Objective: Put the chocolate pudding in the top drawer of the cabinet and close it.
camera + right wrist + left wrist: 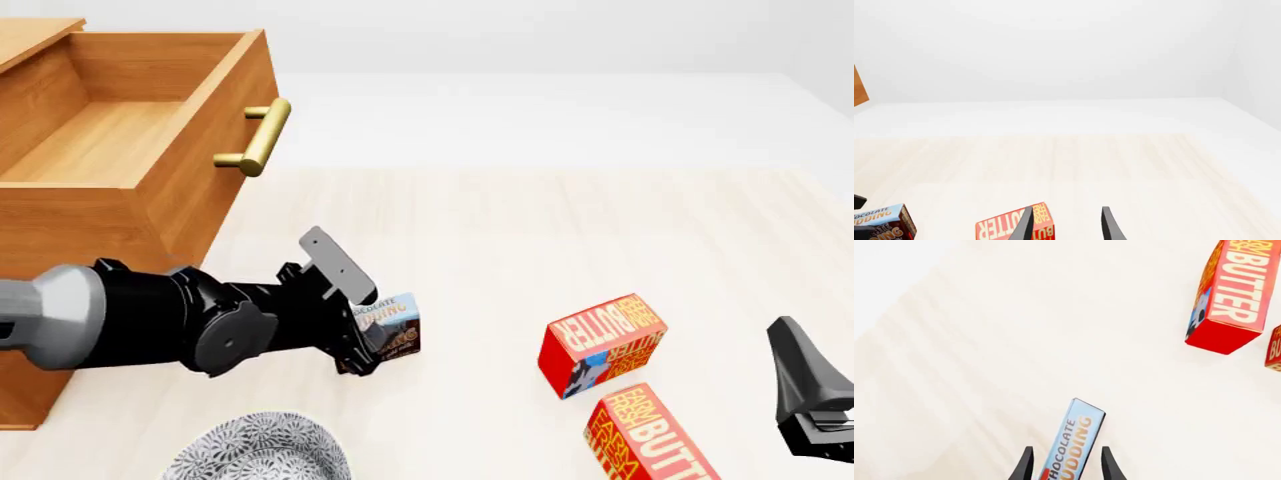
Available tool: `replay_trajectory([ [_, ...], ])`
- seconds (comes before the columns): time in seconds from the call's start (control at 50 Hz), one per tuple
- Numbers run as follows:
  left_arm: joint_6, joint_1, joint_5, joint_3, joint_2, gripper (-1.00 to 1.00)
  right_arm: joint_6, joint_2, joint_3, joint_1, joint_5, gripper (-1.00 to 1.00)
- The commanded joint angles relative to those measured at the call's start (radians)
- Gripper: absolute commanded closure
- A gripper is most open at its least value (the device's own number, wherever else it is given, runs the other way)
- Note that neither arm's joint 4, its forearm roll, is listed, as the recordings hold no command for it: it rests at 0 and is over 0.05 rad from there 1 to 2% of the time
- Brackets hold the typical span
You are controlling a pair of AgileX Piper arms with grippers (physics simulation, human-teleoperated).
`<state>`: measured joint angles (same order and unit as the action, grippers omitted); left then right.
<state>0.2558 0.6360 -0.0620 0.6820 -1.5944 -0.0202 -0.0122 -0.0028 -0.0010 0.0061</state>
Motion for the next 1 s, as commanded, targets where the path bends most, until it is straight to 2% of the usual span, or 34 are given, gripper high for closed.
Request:
replay_trajectory([
  [0.02, -0.013, 0.003, -0.022, -0.003, -0.025, -1.0, -0.001, 0.0, 0.0, 0.0, 0.0, -1.0],
  [0.48, -0.025, 0.009, -0.054, -0.012, -0.063, -1.0, 0.0, 0.0, 0.0, 0.0, 0.0, -1.0],
  [0.54, -0.043, 0.026, -0.05, -0.009, -0.074, -1.0, 0.0, 0.0, 0.0, 0.0, 0.0, -1.0],
  [0.56, -0.058, 0.037, -0.044, -0.006, -0.075, 1.0, 0.0, 0.0, 0.0, 0.0, 0.0, -1.0],
  [0.76, -0.026, -0.001, -0.042, -0.021, -0.047, 1.0, 0.0, 0.0, 0.0, 0.0, 0.0, -1.0],
  [0.82, -0.043, -0.002, -0.032, -0.016, -0.043, 1.0, 0.0, 0.0, 0.0, 0.0, 0.0, -1.0],
  [0.86, -0.045, -0.056, -0.036, -0.017, -0.038, 1.0, 0.0, 0.0, 0.0, 0.0, 0.0, -1.0],
  [0.92, -0.062, -0.035, -0.025, -0.009, -0.039, 1.0, 0.0, 0.0, 0.0, 0.0, 0.0, -1.0],
  [0.94, -0.02, -0.058, -0.038, -0.021, -0.035, 1.0, 0.0, 0.0, 0.0, 0.0, 0.0, -1.0],
  [0.98, -0.049, -0.043, -0.022, -0.017, -0.016, 1.0, 0.0, 0.0, 0.0, 0.0, 0.0, -1.0],
  [1.0, -0.042, -0.05, -0.024, -0.019, -0.015, 1.0, 0.0, 0.0, 0.0, 0.0, 0.0, -1.0],
])
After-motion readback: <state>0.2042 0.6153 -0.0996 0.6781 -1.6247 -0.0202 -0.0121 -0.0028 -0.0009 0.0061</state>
